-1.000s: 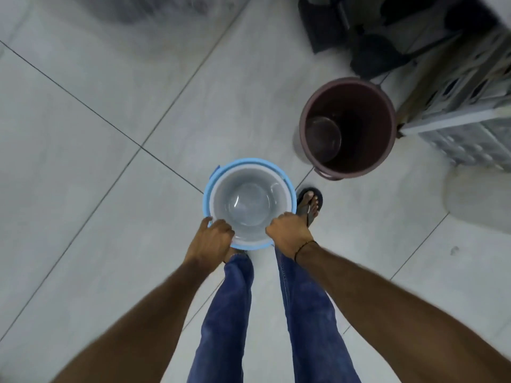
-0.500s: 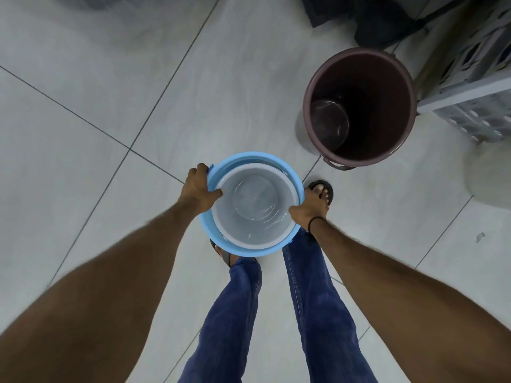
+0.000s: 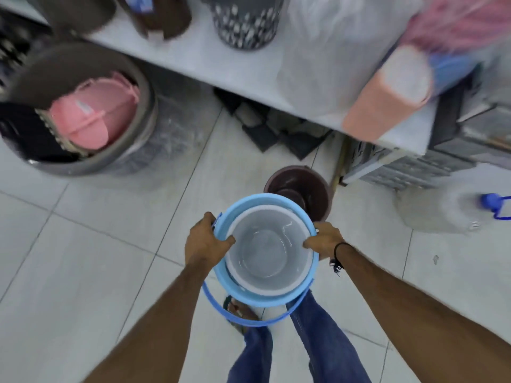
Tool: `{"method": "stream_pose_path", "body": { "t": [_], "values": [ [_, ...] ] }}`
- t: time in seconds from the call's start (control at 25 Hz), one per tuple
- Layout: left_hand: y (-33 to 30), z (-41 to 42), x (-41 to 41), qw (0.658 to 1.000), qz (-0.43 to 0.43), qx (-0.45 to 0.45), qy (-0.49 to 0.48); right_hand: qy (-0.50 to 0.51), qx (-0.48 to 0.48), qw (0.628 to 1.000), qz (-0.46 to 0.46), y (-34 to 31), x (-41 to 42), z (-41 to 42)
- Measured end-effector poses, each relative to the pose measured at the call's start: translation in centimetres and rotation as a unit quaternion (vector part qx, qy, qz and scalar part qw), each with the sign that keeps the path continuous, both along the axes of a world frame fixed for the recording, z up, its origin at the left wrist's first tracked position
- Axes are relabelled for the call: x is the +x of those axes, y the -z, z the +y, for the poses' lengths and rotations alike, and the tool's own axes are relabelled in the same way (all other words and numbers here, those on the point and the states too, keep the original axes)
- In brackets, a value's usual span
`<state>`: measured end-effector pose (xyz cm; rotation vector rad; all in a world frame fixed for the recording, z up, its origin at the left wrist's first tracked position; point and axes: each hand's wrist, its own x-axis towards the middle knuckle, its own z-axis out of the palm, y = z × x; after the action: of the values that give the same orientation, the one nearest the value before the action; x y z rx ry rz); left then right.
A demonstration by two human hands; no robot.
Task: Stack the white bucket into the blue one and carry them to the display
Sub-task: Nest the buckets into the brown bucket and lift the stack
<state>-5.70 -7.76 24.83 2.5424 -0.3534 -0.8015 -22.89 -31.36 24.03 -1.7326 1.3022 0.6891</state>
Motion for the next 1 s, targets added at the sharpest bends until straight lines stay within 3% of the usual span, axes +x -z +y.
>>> {"method": "stream_pose_path", "body": {
  "t": [0.12, 0.28, 0.44, 0.64, 0.84, 1.0],
  "values": [
    [-4.4, -6.8, 1.3, 0.999, -0.004, -0.033, 0.023, 0.070, 0.001, 0.997, -0.023, -4.7, 0.0, -6.0],
    [-2.4, -15.5, 2.1, 0.998, -0.029, -0.041, 0.038, 0.117, -0.043, 0.991, -0.041, -3.1, 0.3, -13.0],
    [6.6, -21.8, 2.6, 0.999, -0.032, 0.010, 0.028, 0.123, -0.072, 0.989, -0.025, 5.3, 1.1, -17.6],
    [18.4, -23.9, 2.5, 0.997, -0.015, 0.075, -0.008, 0.086, -0.102, 0.991, -0.004, 16.3, 2.2, -18.3],
    [26.6, -23.7, 1.3, 0.994, 0.003, 0.101, -0.042, 0.044, -0.151, 0.987, 0.010, 24.0, 3.0, -17.6],
    [29.5, -23.8, 0.9, 0.995, -0.052, 0.089, 0.008, 0.113, -0.167, 0.979, 0.031, 27.7, 3.5, -16.9]
  ]
}}
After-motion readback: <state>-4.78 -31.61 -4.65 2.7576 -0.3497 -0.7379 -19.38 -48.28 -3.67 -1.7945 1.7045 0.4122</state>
